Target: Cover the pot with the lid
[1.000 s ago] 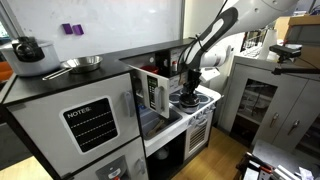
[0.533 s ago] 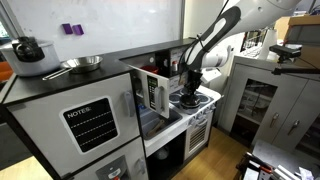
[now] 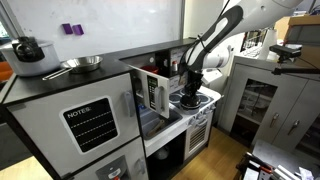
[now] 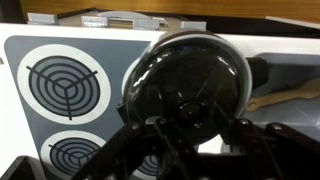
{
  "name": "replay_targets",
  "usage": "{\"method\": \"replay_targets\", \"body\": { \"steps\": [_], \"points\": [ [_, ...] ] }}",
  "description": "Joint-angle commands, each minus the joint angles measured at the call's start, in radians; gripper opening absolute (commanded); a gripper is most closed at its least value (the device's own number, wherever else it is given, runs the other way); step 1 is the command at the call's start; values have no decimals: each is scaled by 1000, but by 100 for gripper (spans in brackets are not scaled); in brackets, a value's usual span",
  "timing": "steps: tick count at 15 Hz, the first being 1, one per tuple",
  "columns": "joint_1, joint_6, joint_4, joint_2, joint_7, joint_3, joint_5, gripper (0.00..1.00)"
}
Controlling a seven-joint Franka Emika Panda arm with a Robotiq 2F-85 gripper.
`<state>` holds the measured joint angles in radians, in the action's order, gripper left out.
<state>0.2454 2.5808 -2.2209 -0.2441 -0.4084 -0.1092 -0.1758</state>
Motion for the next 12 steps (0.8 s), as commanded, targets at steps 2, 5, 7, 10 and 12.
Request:
{"method": "replay_targets", "body": {
  "steps": [2,5,7,10,12],
  "points": [
    [-3,10,-28,23,21,2,18,85],
    [-5,8,-29,23,24,1,20,100],
    [-5,7,-28,25,28,-1,24,100],
    [-6,-2,-26,32,44,-10,42,100],
    [-9,-21,-22,44,73,-22,70,100]
  ]
}}
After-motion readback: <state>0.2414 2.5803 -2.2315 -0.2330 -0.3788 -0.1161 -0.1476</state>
